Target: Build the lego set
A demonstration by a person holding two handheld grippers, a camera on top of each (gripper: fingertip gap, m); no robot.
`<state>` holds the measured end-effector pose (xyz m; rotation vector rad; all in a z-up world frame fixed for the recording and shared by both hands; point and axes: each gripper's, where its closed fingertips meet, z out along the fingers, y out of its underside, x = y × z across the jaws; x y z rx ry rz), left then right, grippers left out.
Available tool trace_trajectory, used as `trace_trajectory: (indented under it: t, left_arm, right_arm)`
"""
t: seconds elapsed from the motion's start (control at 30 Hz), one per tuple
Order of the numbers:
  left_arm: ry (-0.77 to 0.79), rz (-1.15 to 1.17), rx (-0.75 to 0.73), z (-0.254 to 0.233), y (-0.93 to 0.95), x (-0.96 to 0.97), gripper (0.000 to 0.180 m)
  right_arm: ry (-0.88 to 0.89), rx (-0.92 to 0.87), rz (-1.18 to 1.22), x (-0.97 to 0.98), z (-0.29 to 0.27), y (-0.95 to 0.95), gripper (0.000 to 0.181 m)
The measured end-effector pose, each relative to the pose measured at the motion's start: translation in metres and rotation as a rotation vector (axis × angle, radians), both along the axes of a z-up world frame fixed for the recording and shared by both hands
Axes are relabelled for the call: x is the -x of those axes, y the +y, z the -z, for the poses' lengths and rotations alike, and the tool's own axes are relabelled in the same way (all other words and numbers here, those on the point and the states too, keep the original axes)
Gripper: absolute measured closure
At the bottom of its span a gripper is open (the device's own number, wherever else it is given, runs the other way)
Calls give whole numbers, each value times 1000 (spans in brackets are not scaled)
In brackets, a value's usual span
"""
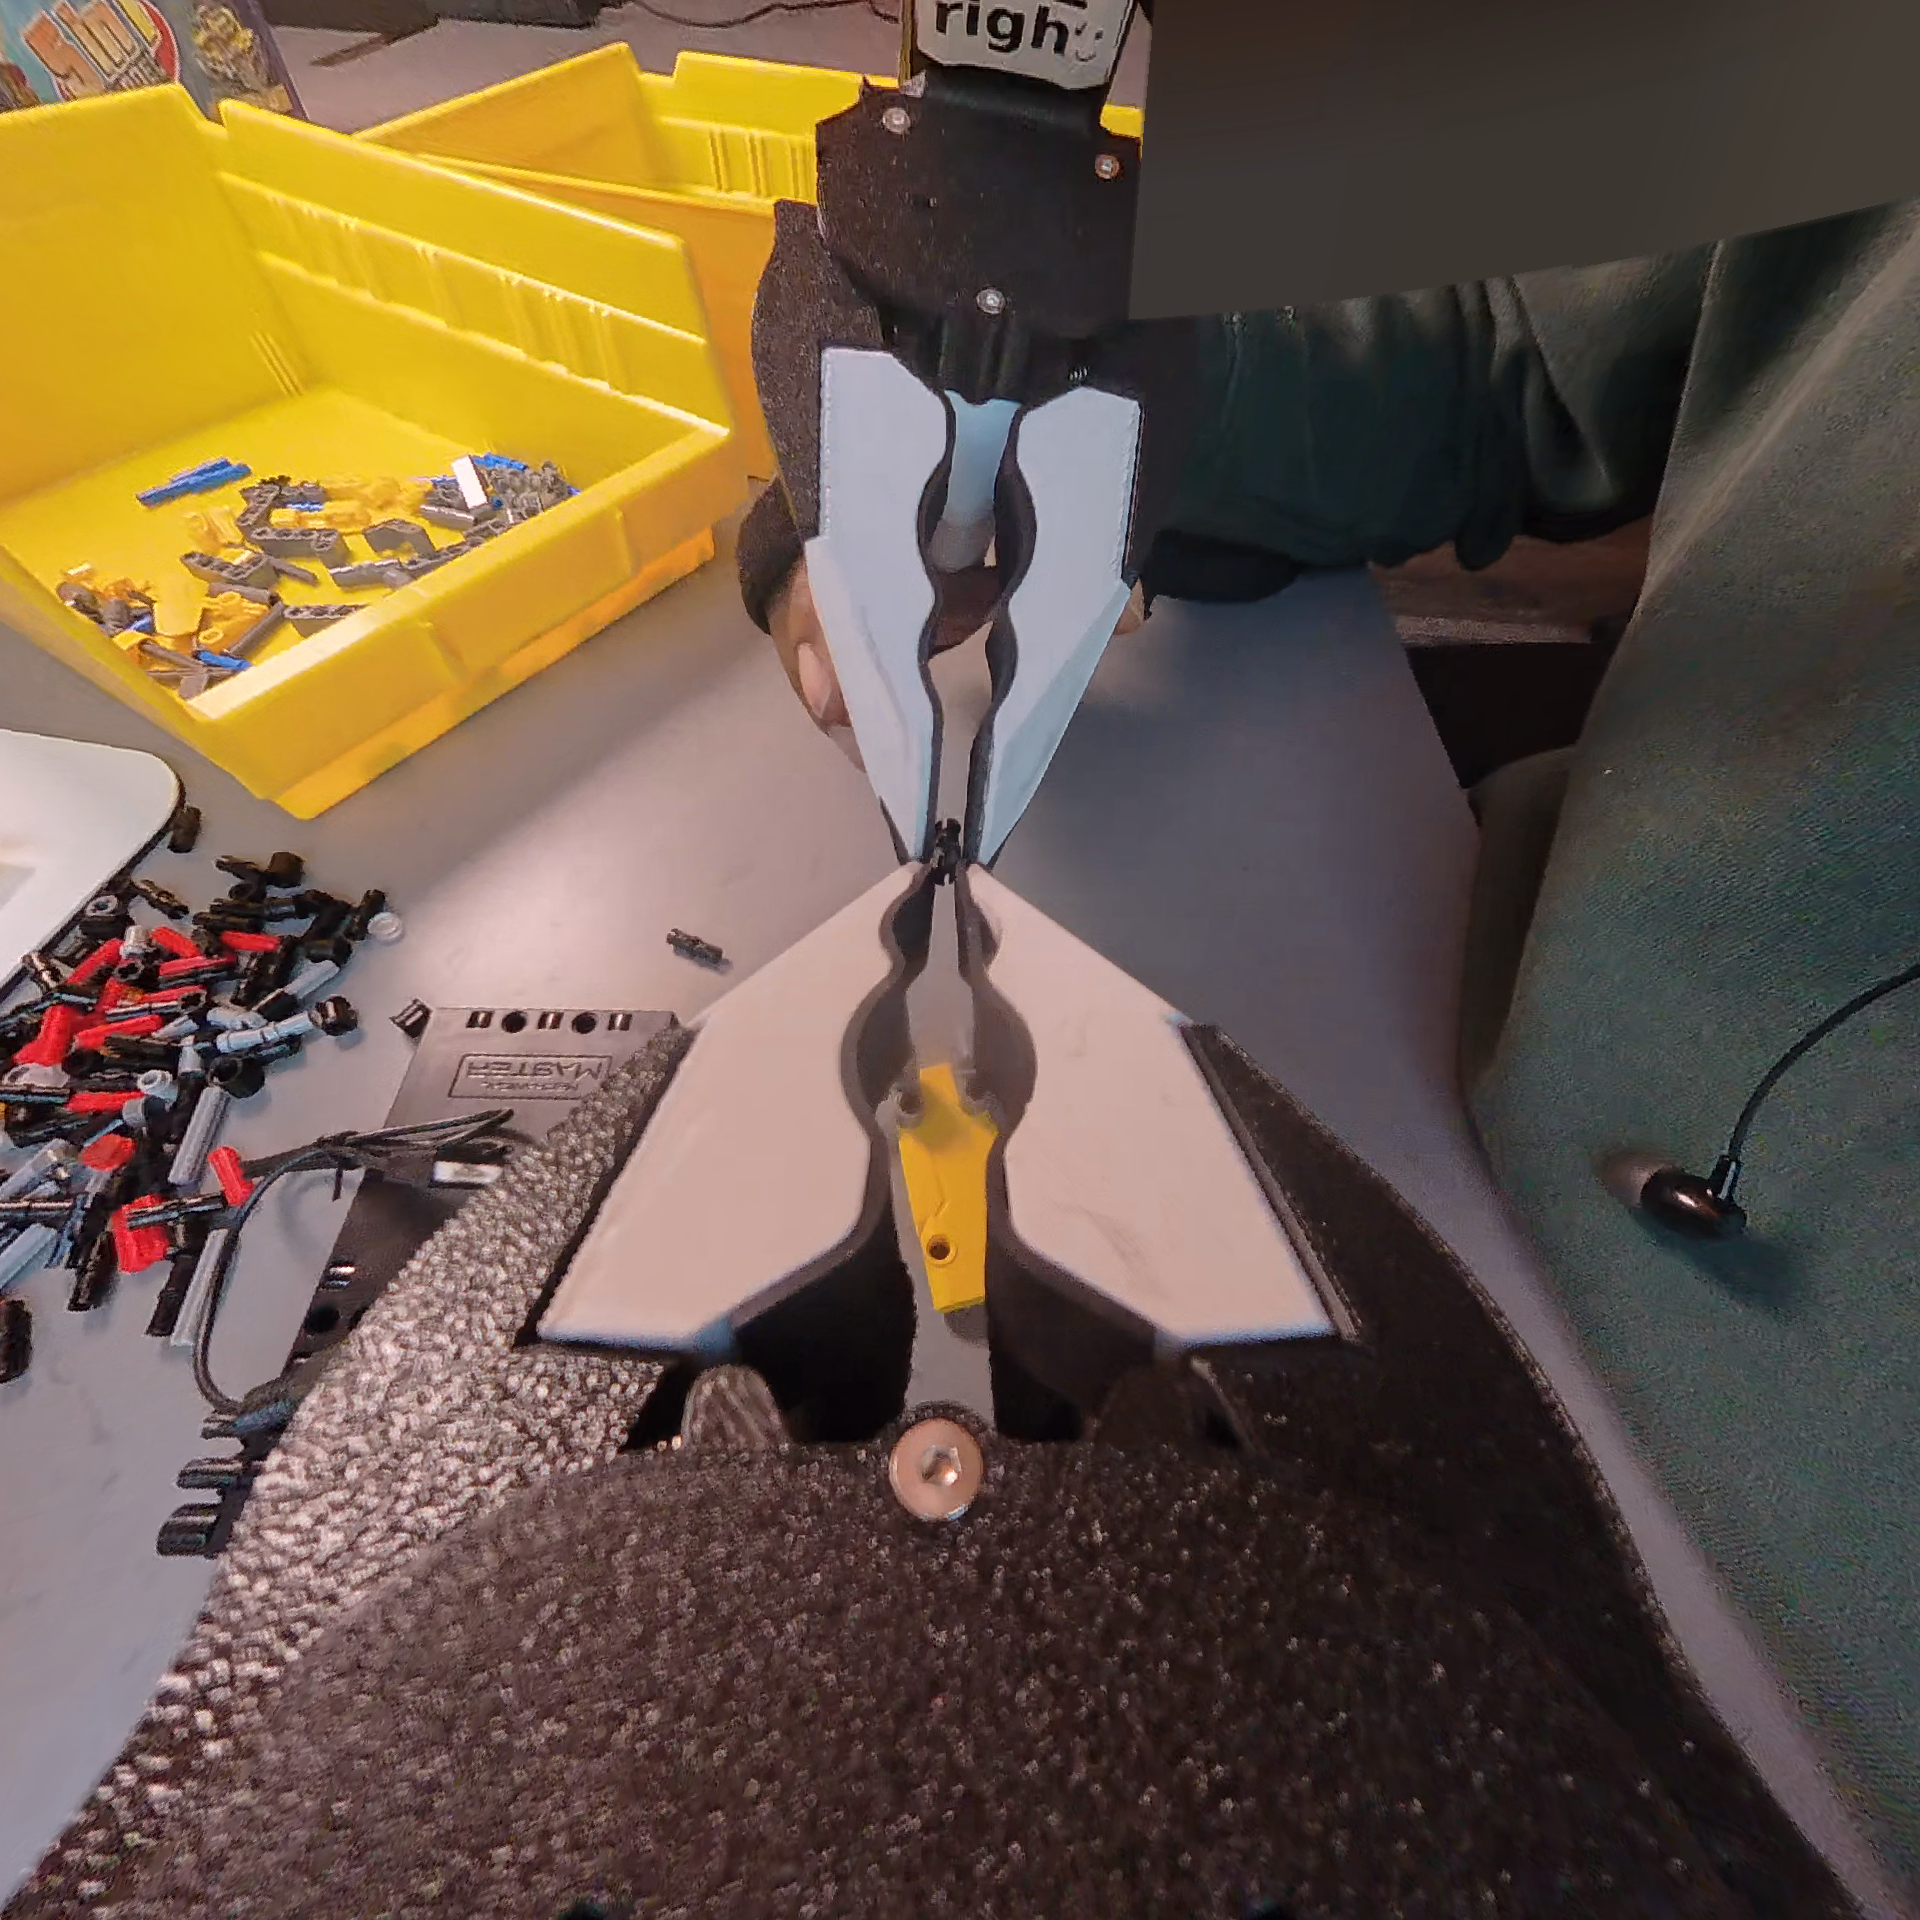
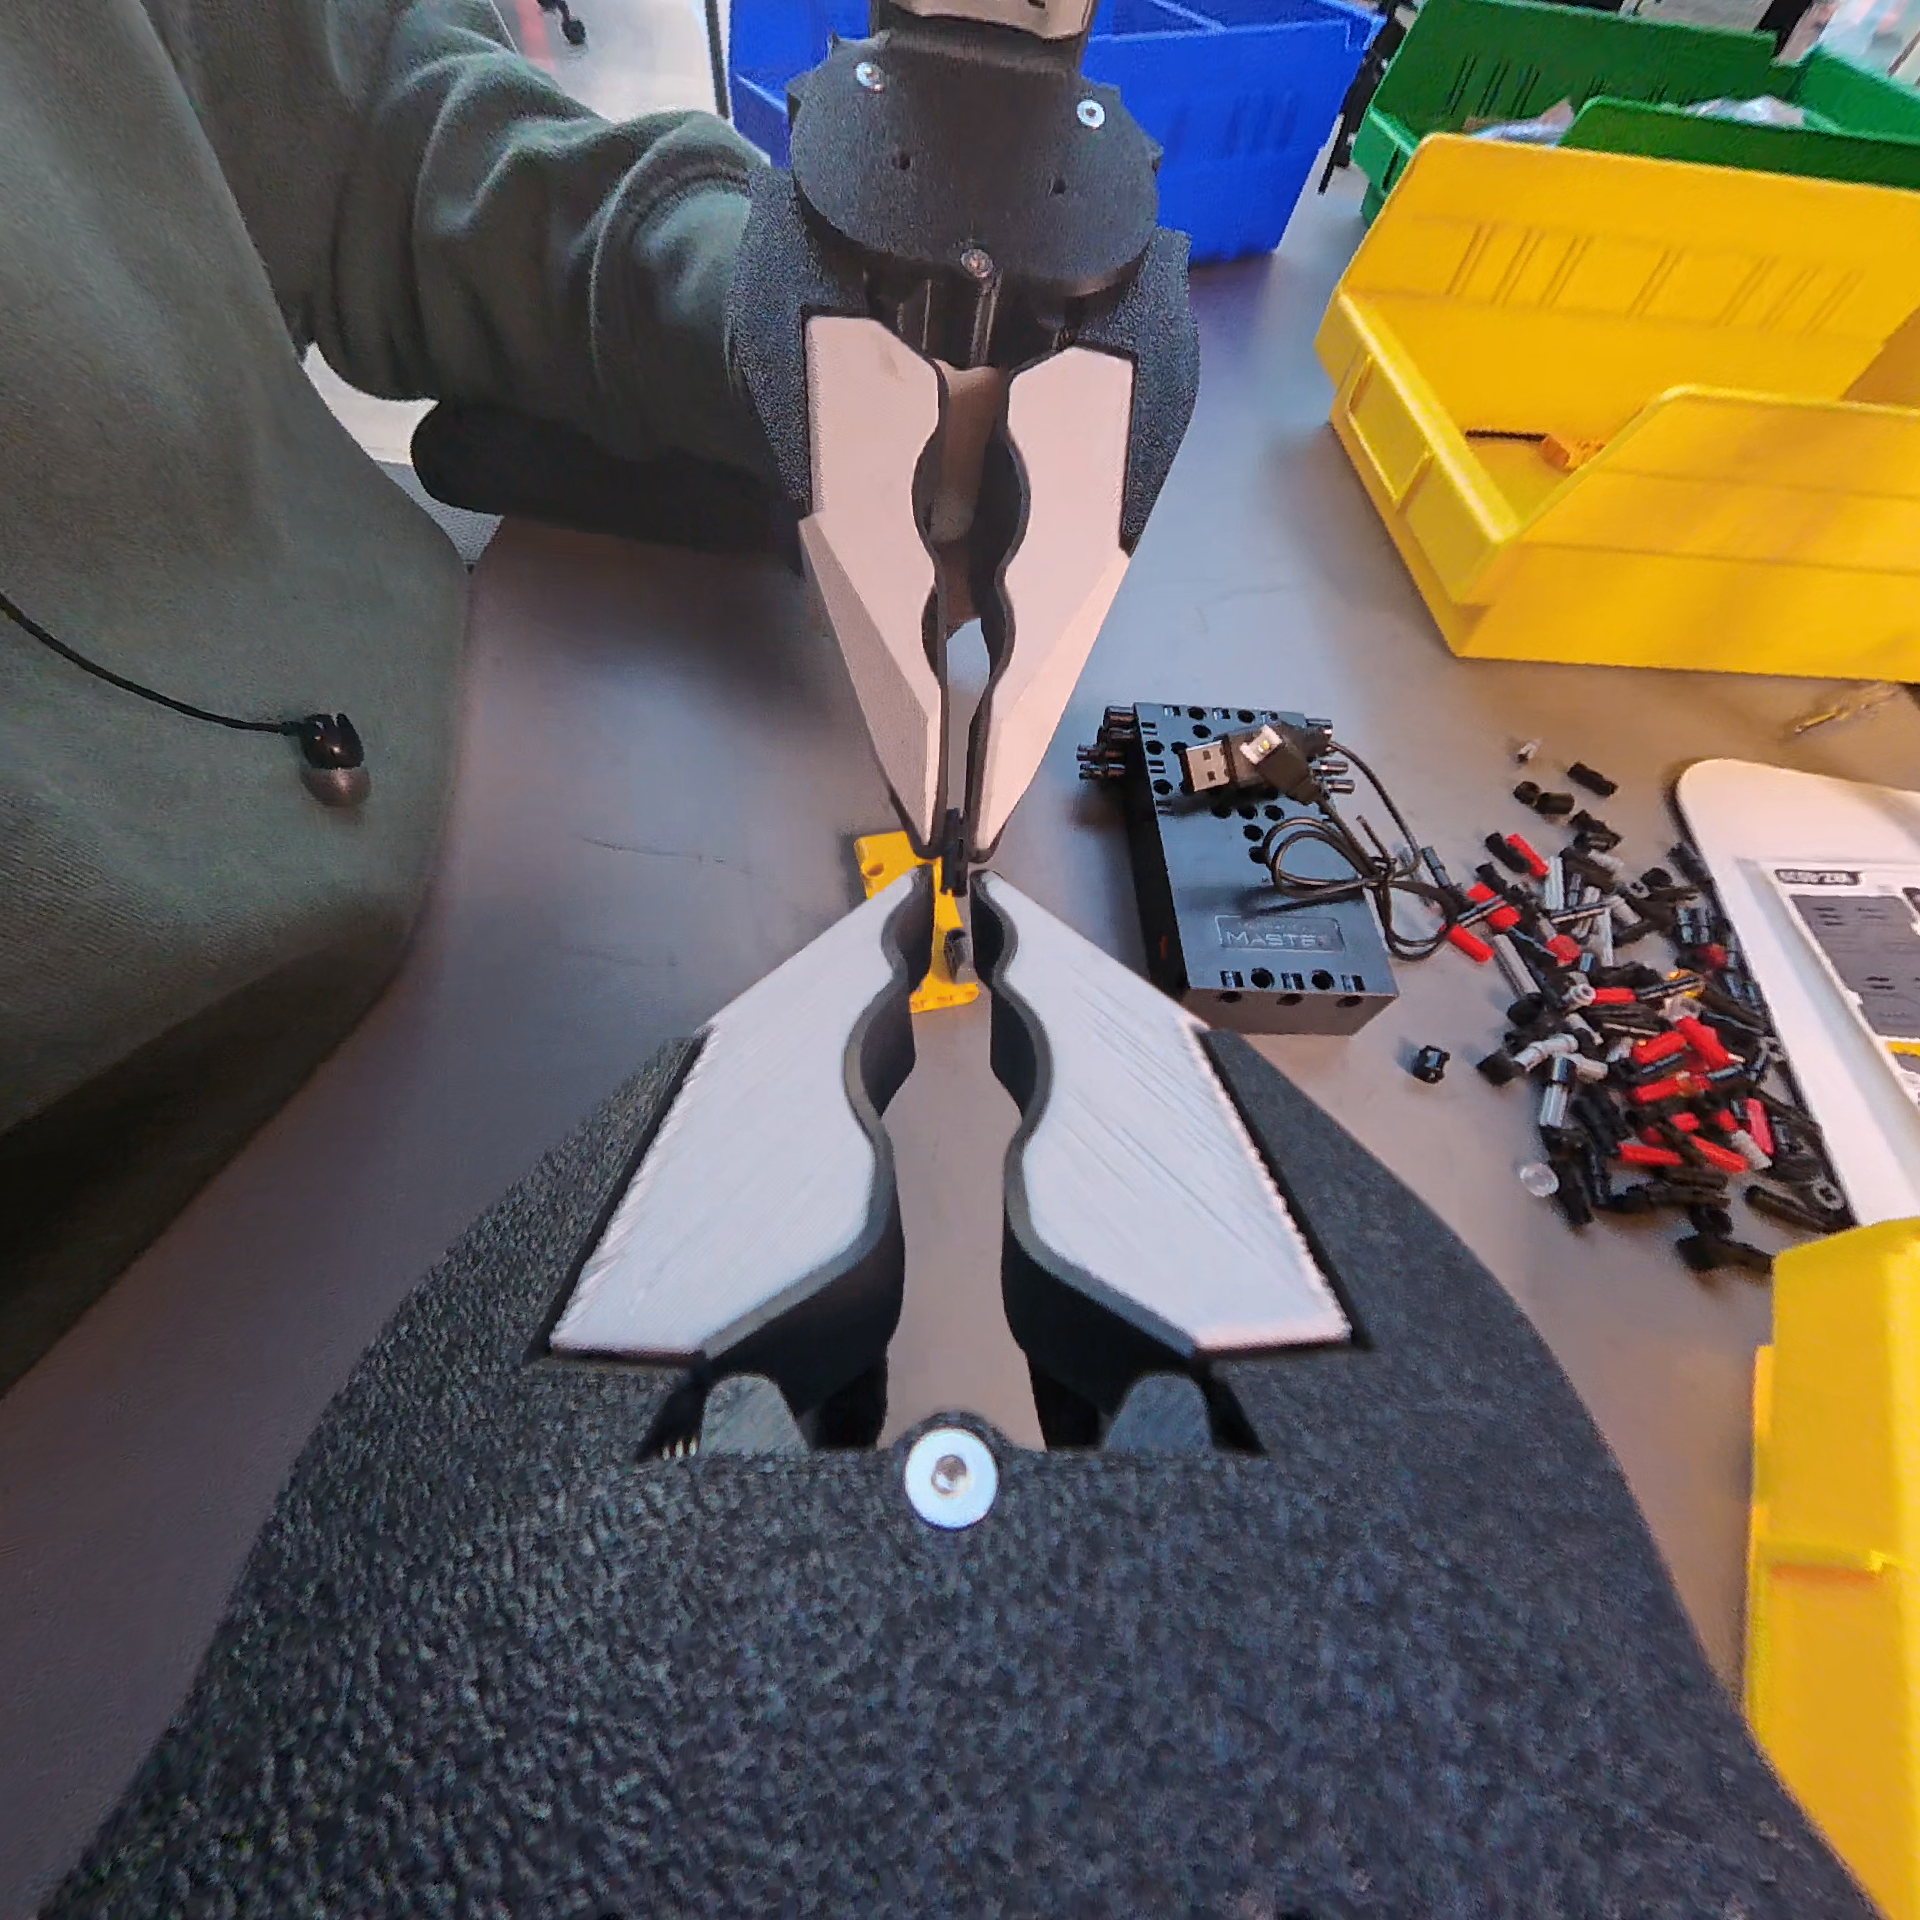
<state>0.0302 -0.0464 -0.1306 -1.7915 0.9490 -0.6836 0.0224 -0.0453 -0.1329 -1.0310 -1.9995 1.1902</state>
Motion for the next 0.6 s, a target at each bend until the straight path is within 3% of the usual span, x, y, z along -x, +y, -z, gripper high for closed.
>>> trace_trajectory:
  t: [0.6]
  left_arm:
    - [13, 2, -16, 2, -1, 1, 176]
  right_arm:
    - [28, -2, -12, 0, -2, -1, 176]
